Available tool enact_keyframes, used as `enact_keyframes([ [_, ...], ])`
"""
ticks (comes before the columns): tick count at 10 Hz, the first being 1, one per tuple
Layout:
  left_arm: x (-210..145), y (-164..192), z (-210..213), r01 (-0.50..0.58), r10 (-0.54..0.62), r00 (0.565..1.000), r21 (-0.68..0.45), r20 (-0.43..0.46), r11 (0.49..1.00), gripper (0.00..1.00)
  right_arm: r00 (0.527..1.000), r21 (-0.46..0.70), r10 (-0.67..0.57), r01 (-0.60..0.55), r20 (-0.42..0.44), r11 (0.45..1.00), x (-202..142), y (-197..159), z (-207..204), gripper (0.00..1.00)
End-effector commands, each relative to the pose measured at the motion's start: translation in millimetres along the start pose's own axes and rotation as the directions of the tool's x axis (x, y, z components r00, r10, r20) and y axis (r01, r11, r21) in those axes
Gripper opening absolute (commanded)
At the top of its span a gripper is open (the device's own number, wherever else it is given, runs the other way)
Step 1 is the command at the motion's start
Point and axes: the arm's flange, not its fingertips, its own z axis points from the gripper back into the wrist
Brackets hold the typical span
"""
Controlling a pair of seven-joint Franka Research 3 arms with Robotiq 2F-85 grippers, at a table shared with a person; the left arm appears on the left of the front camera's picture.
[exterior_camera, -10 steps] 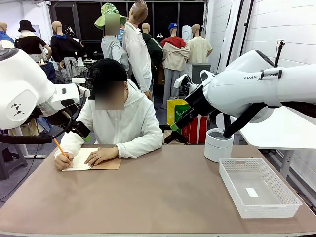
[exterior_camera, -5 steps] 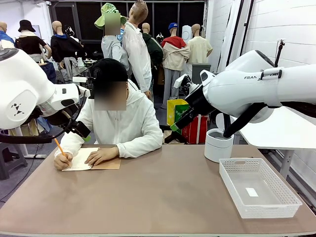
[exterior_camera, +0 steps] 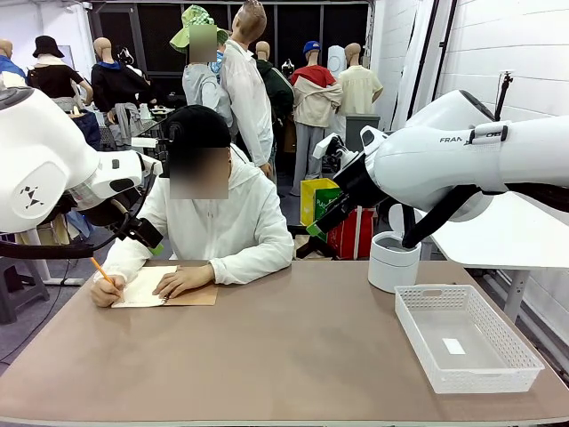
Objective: Sort the paper based on its condition.
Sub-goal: If a person hands you a paper, place it in the Organizing basket , and if it's crumpled, put it in the Trash can.
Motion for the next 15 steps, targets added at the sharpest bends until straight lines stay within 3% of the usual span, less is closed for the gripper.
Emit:
enact_keyframes([
  [1,0.0,0.9,0.1,-0.004,0.004,1.000,-0.005,0.006,1.000,1.00,1.000,0.000,-0.001,0.001,0.005,1.000,0.1,-0.5,0.1,1.00],
  [15,0.0,0.9,0.1,-0.004,0.004,1.000,-0.005,0.006,1.000,1.00,1.000,0.000,-0.001,0.001,0.005,1.000,0.1,-0.5,0.1,1.00],
])
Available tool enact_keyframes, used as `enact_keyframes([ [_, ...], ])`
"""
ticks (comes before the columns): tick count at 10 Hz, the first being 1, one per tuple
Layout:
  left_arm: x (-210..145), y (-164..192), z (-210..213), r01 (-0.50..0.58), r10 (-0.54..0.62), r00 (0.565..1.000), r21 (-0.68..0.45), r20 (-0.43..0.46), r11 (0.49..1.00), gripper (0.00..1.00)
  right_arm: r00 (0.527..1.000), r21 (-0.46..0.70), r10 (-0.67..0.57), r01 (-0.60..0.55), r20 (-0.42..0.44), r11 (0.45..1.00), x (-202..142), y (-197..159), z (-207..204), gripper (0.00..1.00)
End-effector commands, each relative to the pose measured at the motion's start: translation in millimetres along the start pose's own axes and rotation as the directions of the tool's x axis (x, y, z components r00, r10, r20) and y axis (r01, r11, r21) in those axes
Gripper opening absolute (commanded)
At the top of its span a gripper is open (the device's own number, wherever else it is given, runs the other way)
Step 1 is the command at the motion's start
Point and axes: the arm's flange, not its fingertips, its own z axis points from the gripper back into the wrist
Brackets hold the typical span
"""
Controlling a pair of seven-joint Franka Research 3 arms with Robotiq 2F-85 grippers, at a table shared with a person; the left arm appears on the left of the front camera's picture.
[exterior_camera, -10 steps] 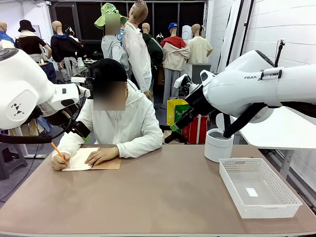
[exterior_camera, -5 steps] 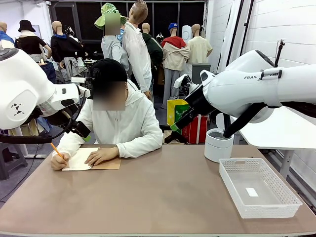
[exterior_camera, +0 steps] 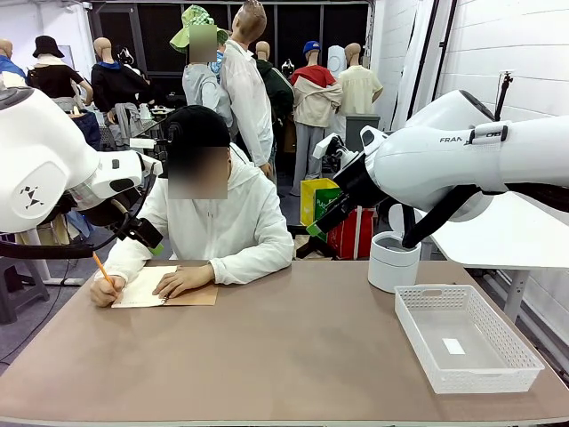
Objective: Sort the paper based on its condition.
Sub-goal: If a person hands you a paper, place it in the Organizing basket , and if it's crumpled, put it in the Trash can.
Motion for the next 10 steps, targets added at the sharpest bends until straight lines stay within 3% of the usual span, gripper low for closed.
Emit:
enact_keyframes([
  [1,0.0,0.9,0.1,-0.004,0.004,1.000,-0.005,0.006,1.000,1.00,1.000,0.000,-0.001,0.001,0.005,1.000,0.1,-0.5,0.1,1.00],
  [10,0.0,0.9,0.1,-0.004,0.004,1.000,-0.005,0.006,1.000,1.00,1.000,0.000,-0.001,0.001,0.005,1.000,0.1,-0.5,0.1,1.00],
])
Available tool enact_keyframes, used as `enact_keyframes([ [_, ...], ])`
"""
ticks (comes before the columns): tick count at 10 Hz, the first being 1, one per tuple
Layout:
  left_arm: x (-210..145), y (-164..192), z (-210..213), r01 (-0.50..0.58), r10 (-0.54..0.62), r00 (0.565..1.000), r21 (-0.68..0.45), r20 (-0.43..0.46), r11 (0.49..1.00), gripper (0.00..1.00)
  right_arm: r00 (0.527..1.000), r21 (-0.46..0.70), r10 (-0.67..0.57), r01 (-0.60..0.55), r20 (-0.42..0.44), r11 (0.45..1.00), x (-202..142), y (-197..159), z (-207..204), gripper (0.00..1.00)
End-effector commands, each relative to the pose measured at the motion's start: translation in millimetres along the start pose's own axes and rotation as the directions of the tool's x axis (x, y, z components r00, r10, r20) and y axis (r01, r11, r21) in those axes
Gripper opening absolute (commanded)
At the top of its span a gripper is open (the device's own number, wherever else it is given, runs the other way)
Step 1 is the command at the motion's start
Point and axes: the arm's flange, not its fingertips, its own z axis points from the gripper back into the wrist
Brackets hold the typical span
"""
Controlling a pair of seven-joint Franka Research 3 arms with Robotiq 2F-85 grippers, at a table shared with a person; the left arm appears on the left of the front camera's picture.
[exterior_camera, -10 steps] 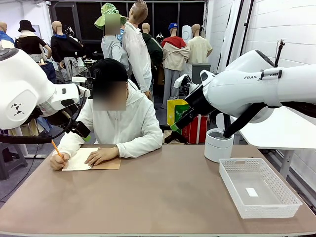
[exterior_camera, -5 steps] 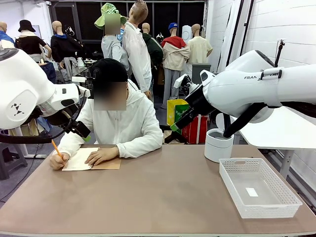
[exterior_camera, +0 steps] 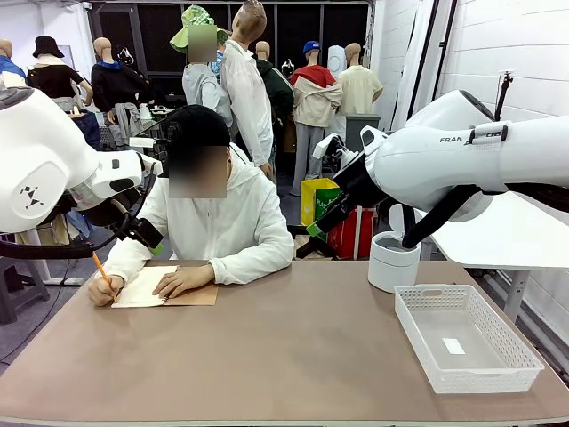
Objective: Sort the paper based on its condition.
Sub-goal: If a person hands you a paper, place it in the Organizing basket , and if it's crumpled, put it in the Trash can.
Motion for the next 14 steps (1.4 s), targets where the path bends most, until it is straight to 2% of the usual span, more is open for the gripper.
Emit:
enact_keyframes([
  [1,0.0,0.9,0.1,-0.004,0.004,1.000,-0.005,0.006,1.000,1.00,1.000,0.000,-0.001,0.001,0.005,1.000,0.1,-0.5,0.1,1.00],
  [14,0.0,0.9,0.1,-0.004,0.004,1.000,-0.005,0.006,1.000,1.00,1.000,0.000,-0.001,0.001,0.005,1.000,0.1,-0.5,0.1,1.00],
])
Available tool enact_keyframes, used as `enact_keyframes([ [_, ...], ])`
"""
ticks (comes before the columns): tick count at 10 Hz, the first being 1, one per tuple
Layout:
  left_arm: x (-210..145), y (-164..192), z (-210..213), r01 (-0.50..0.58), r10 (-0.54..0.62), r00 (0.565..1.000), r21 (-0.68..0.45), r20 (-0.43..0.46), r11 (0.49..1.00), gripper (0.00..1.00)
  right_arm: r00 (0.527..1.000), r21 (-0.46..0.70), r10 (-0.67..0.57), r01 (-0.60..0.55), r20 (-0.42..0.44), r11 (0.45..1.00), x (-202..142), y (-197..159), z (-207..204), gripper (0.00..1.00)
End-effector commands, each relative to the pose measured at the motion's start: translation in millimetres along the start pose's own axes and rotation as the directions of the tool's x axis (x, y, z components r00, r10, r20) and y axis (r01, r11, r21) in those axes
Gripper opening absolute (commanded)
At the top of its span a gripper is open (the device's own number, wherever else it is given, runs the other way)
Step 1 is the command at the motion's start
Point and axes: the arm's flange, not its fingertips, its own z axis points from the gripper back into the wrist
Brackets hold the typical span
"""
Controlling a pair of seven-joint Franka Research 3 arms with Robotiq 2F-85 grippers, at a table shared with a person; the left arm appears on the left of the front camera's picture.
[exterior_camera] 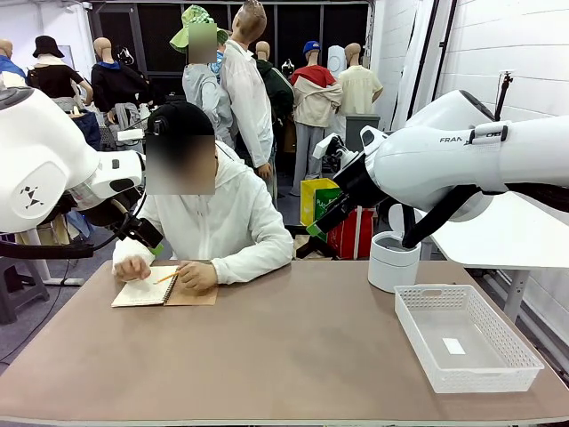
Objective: Sort the paper based on its condition.
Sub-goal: If a person hands you a paper, place it in the Organizing basket , and if it's crumpled, put it in the Trash can.
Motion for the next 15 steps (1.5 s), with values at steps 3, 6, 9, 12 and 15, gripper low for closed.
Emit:
enact_keyframes([
  [3,0.0,0.9,0.1,-0.004,0.004,1.000,-0.005,0.006,1.000,1.00,1.000,0.000,-0.001,0.001,0.005,1.000,0.1,-0.5,0.1,1.00],
  [6,0.0,0.9,0.1,-0.004,0.004,1.000,-0.005,0.006,1.000,1.00,1.000,0.000,-0.001,0.001,0.005,1.000,0.1,-0.5,0.1,1.00],
  [9,0.0,0.9,0.1,-0.004,0.004,1.000,-0.005,0.006,1.000,1.00,1.000,0.000,-0.001,0.001,0.005,1.000,0.1,-0.5,0.1,1.00],
  [12,0.0,0.9,0.1,-0.004,0.004,1.000,-0.005,0.006,1.000,1.00,1.000,0.000,-0.001,0.001,0.005,1.000,0.1,-0.5,0.1,1.00],
  [15,0.0,0.9,0.1,-0.004,0.004,1.000,-0.005,0.006,1.000,1.00,1.000,0.000,-0.001,0.001,0.005,1.000,0.1,-0.5,0.1,1.00],
])
